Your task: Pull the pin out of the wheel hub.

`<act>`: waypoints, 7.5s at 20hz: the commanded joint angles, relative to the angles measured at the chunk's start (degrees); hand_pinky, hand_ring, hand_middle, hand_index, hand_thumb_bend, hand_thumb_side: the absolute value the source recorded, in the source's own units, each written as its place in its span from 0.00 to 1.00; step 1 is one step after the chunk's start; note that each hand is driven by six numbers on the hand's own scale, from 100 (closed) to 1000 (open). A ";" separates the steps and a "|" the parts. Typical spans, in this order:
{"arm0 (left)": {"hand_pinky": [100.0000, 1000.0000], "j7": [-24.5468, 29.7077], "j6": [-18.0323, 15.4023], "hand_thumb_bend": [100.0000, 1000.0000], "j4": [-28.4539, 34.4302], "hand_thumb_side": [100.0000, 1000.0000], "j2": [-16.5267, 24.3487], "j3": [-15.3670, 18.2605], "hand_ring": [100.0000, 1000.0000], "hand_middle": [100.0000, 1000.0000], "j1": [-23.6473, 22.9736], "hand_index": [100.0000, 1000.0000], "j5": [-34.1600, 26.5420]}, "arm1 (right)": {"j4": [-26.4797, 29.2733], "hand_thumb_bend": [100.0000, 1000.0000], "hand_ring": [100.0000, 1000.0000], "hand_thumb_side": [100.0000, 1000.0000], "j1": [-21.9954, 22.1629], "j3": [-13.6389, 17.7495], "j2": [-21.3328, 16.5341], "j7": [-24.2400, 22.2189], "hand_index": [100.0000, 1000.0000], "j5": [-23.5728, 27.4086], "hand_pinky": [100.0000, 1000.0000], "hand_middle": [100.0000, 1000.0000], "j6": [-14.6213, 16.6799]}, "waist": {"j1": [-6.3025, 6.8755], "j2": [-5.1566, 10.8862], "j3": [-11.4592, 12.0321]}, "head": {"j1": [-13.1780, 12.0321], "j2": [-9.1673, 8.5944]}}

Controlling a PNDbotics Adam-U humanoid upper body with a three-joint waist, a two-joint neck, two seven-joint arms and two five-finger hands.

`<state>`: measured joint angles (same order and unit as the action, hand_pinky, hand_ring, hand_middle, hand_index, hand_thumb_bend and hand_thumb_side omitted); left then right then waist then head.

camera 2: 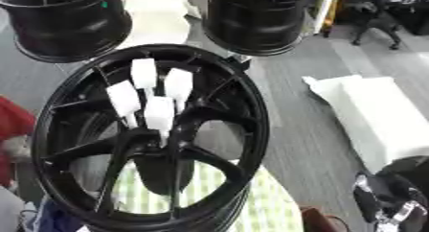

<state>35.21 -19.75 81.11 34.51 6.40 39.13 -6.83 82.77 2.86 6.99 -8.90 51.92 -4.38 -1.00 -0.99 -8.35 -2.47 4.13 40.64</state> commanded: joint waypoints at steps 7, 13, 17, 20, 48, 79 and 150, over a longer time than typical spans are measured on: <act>0.72 16.53 -27.97 0.12 -11.56 0.37 6.22 -19.48 0.69 0.71 14.42 0.86 4.89 | 0.55 0.39 0.43 0.12 0.03 -0.31 -2.09 -0.22 0.68 -0.66 0.22 0.74 0.24 | 1.04 1.45 -0.47 | 0.04 0.03; 0.77 16.75 -32.16 0.19 -9.91 0.30 5.50 -29.43 0.73 0.76 19.25 0.89 9.55 | 0.53 0.39 0.43 0.13 0.22 -0.21 -2.60 -0.15 0.68 -0.99 0.22 0.74 0.26 | 1.82 1.81 -0.24 | 0.46 0.02; 0.78 16.76 -32.22 0.22 -7.45 0.26 5.20 -34.67 0.74 0.78 20.52 0.90 12.05 | 0.50 0.39 0.43 0.13 0.20 -0.20 -2.90 -0.08 0.68 -1.22 0.22 0.74 0.30 | 2.30 1.99 -0.22 | 0.72 -0.10; 0.79 16.76 -32.22 0.24 -5.94 0.24 5.62 -37.94 0.74 0.78 20.79 0.89 14.04 | 0.50 0.39 0.43 0.13 0.16 -0.18 -3.11 -0.02 0.68 -1.40 0.22 0.74 0.38 | 2.73 2.08 -0.21 | 0.95 -0.26; 0.73 16.76 -32.22 0.15 -8.24 0.00 7.13 -47.64 0.63 0.70 19.78 0.82 22.80 | 0.66 0.39 0.43 0.13 0.05 0.39 -4.16 0.05 0.68 -2.56 0.22 0.74 0.59 | 4.79 2.63 0.21 | 1.60 -1.13; 0.64 16.76 -32.22 0.00 -11.28 0.10 4.81 -36.18 0.35 0.32 25.09 0.50 12.90 | 0.33 0.39 0.43 0.13 0.39 0.51 -3.86 0.05 0.68 -2.33 0.22 0.74 0.48 | 4.56 2.93 1.04 | 1.90 -0.77; 0.55 -4.28 14.14 0.00 2.75 0.54 -24.41 16.41 0.56 0.54 -26.60 0.78 14.85 | 1.08 0.39 0.43 0.14 -1.41 -0.28 -0.53 -1.49 0.68 -0.17 0.22 0.74 -0.15 | -1.21 -0.73 0.58 | -1.35 -1.68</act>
<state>31.12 -5.48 83.34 9.55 23.11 12.15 8.50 82.60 1.72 6.69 -8.79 50.62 -4.59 -1.27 -2.25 -9.50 -1.92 2.91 39.62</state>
